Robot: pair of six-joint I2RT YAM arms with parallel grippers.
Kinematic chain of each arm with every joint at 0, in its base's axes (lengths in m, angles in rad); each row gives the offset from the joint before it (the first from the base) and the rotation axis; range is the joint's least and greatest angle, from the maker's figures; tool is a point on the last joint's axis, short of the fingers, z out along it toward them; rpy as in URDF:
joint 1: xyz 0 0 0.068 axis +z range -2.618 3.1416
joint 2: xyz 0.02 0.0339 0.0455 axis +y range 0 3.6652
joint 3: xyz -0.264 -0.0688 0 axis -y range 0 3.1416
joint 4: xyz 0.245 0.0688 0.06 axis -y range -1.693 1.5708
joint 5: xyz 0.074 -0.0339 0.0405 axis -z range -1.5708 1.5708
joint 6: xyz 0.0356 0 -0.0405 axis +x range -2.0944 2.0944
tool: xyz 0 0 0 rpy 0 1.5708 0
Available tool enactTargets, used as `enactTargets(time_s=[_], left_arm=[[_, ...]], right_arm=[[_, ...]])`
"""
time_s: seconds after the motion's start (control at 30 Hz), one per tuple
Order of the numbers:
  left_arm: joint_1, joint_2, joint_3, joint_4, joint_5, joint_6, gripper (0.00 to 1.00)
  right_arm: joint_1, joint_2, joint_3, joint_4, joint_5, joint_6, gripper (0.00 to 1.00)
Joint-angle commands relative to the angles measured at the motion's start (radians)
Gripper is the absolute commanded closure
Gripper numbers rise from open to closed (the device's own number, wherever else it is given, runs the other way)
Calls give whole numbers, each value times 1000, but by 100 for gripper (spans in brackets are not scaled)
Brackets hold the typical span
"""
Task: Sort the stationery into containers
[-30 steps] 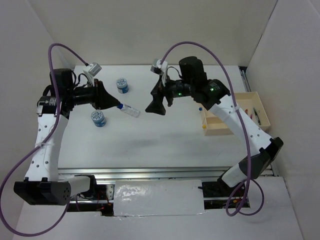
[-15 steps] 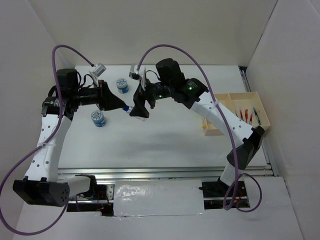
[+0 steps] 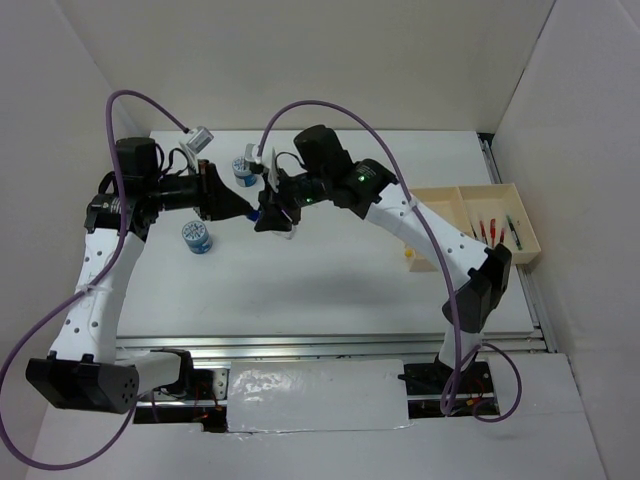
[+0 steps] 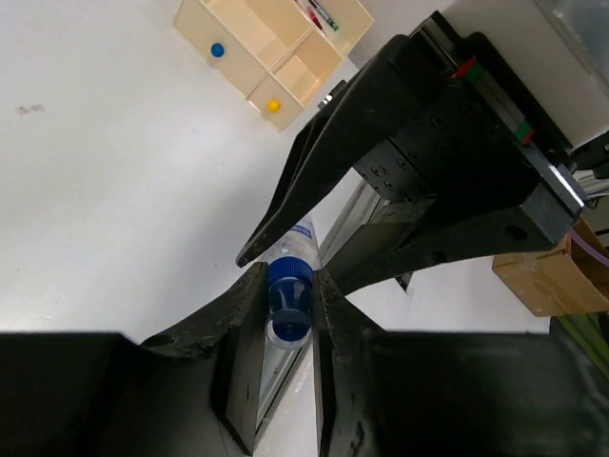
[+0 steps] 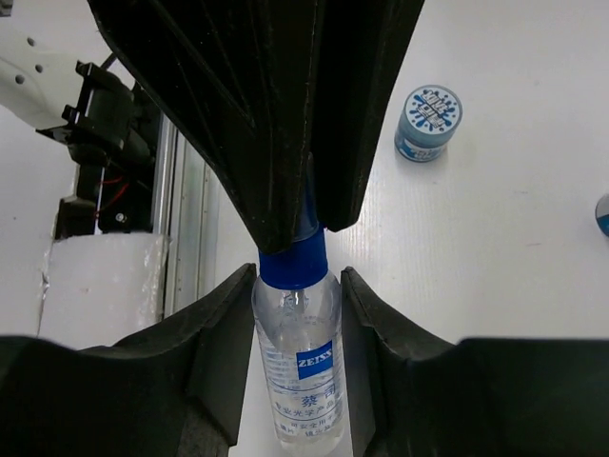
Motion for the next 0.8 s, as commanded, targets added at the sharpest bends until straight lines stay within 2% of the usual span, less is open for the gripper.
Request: enactTargets(time_s=[0.0, 0.03, 0.07, 0.1, 0.13, 0.17, 0.2, 0.27, 0.33, 0.4, 0.43, 0.57, 0.63, 0.77], left_arm=[[-5, -32, 0, 10, 46, 3, 75], [-5, -36, -1, 7, 35, 9, 66], [-5, -39, -1, 1, 19, 9, 40], [-7, -49, 3, -1, -20, 11, 29], [-7, -52, 9, -5, -39, 23, 20], [-5, -56, 11, -2, -54, 23, 5], [-4, -64, 8, 1, -76, 20, 1], [-2, -67, 8, 5, -88, 29, 1], [1, -64, 16, -8, -106, 58, 1], [1, -64, 17, -25, -125, 81, 1], [1, -66, 16, -28, -143, 89, 1], [1, -66, -16, -18, -168, 109, 1], [-1, -55, -38, -8, -177, 101, 1], [-1, -43, -56, -1, -192, 97, 1]], right_arm=[[-28, -19, 23, -33, 22, -65, 68], [-31, -27, 18, -47, 29, -77, 72], [-37, -39, 0, -74, 32, -91, 75], [-54, -70, -14, -90, 37, -125, 84], [-66, -85, -31, -105, 46, -145, 87], [-78, -105, -73, -134, 49, -169, 90], [-109, -150, -106, -147, 57, -233, 92], [-146, -200, -199, -188, 81, -312, 92], [-214, -269, -251, -242, 95, -457, 91], [-265, -334, -325, -335, 150, -575, 90], [-320, -357, -386, -382, 208, -693, 88], [-465, -466, -531, -417, 348, -955, 86], [-550, -469, -563, -441, 387, -1071, 86], [-659, -397, -557, -431, 434, -1156, 86]])
